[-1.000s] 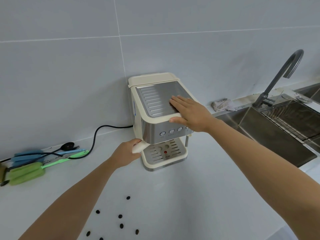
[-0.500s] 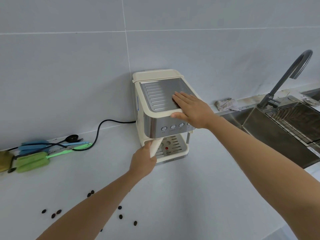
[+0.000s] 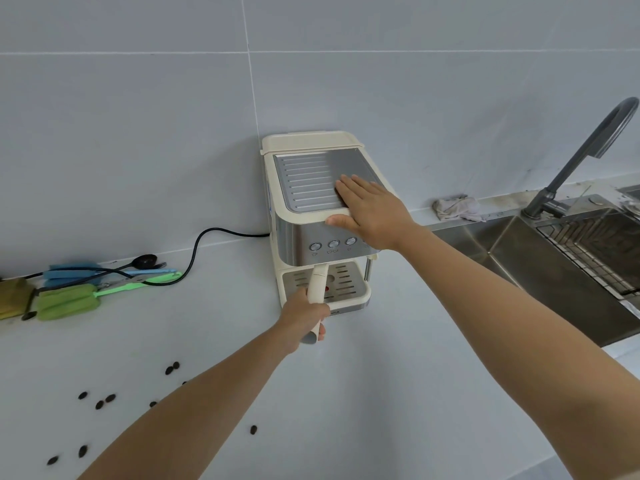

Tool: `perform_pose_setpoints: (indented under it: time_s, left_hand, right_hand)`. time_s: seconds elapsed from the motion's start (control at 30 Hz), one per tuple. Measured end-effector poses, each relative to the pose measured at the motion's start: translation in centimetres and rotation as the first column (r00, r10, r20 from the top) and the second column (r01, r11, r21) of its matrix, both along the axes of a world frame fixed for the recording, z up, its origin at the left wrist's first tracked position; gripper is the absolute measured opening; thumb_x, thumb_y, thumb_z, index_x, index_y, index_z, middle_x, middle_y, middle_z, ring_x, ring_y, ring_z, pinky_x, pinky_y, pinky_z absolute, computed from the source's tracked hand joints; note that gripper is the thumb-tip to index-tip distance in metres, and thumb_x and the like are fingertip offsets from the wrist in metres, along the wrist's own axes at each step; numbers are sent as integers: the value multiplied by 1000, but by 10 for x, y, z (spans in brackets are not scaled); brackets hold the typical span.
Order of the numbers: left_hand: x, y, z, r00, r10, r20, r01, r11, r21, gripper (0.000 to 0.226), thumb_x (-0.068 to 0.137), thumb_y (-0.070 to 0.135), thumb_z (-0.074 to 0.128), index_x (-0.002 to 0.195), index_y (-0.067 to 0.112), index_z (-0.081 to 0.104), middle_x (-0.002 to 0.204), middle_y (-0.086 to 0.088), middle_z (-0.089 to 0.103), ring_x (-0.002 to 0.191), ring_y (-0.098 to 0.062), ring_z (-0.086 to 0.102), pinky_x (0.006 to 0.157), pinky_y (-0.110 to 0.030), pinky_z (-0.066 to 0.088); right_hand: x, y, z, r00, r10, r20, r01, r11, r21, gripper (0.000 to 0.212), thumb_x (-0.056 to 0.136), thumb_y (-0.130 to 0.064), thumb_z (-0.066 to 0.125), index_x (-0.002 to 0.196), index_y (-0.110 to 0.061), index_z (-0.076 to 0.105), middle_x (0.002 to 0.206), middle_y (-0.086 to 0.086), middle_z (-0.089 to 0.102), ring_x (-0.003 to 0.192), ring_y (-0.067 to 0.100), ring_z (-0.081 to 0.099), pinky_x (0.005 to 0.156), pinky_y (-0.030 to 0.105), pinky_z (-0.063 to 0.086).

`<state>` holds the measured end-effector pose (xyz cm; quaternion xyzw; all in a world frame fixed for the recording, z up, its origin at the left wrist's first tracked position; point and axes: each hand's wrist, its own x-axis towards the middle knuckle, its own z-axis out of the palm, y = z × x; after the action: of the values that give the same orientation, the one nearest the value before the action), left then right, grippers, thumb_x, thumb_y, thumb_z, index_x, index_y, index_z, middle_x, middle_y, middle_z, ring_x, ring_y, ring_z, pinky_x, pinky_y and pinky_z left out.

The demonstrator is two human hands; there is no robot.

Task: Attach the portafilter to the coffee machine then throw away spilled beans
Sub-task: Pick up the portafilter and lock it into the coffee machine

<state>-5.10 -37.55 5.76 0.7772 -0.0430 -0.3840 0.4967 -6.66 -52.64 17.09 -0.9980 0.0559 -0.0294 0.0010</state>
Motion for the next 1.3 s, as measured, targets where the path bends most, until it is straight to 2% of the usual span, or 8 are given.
perform_pose_setpoints:
  time_s: [0.4, 0.6, 0.8, 0.97, 1.03, 1.1, 1.23, 1.3]
  left_hand:
    - [-32, -37, -4, 958, 284, -39, -286, 957, -52, 21, 81, 1, 44, 98, 12, 39, 71, -3, 44, 51, -18, 43, 44, -22, 36]
    - [-40, -43, -2, 946, 317, 62, -316, 948, -27, 26, 81, 5, 47, 107, 7, 45, 95, -11, 52, 74, -28, 54, 42, -23, 38]
    - [-37, -36, -1, 982, 170, 78, -171, 985, 9, 43, 85, 12, 47, 126, 5, 37, 108, -15, 55, 67, -20, 55, 62, -31, 50]
    - [-37, -22, 6, 987, -31, 160, 23, 998, 56, 52, 93, 29, 39, 139, 12, 24, 119, -9, 49, 103, -28, 53, 74, -32, 51]
    - [-36, -13, 5, 960, -115, 256, 97, 992, 81, 51, 95, 30, 35, 142, 14, 24, 138, -12, 42, 123, -31, 44, 99, -38, 42]
    - [-35, 2, 1, 917, -152, 369, 109, 985, 135, 54, 96, 31, 35, 144, 13, 21, 151, -12, 29, 138, -28, 28, 115, -40, 24]
    - [-26, 44, -12, 786, -293, 544, 69, 916, 395, 59, 96, 38, 30, 147, 16, 12, 157, -6, 13, 145, -23, 10, 118, -42, 10]
    - [-20, 71, -18, 726, -388, 568, 56, 856, 513, 60, 96, 42, 24, 148, 20, 2, 159, -4, 1, 146, -22, 0, 117, -44, 3]
  right_hand:
    - [2, -2, -6, 1000, -10, 11, 11, 999, -37, 71, 92, -53, 27, 144, -6, 14, 155, 9, 15, 143, 24, 10, 116, 36, 10]
    - [2, -4, -7, 1000, -5, 7, 5, 999, -41, 71, 92, -53, 26, 143, -5, 15, 155, 10, 16, 143, 26, 12, 116, 38, 11]
    - [1, -2, -5, 999, 8, 32, -7, 999, -37, 69, 92, -52, 28, 142, -5, 20, 152, 11, 23, 141, 27, 17, 114, 39, 16]
    - [-2, 0, -6, 998, -5, 65, 6, 1000, -20, 78, 87, -62, 16, 139, -5, 27, 150, 12, 29, 139, 28, 23, 113, 40, 18]
    - [-4, 3, -9, 993, -3, 115, 7, 999, -33, 93, 78, -70, 4, 136, -4, 33, 145, 12, 37, 134, 30, 31, 109, 41, 21]
    - [-4, 10, -15, 991, -10, 136, 15, 999, -38, 88, 81, -66, 2, 137, -4, 31, 146, 12, 36, 134, 30, 29, 110, 43, 18]
    - [-5, 35, -23, 991, -8, 131, 6, 1000, 16, 94, 74, -67, -5, 142, -8, 21, 152, 11, 23, 140, 28, 18, 114, 46, 7]
    - [-4, 51, -26, 991, 4, 137, -8, 1000, 30, 84, 82, -64, 4, 145, -9, 13, 154, 11, 16, 142, 28, 10, 115, 47, 2]
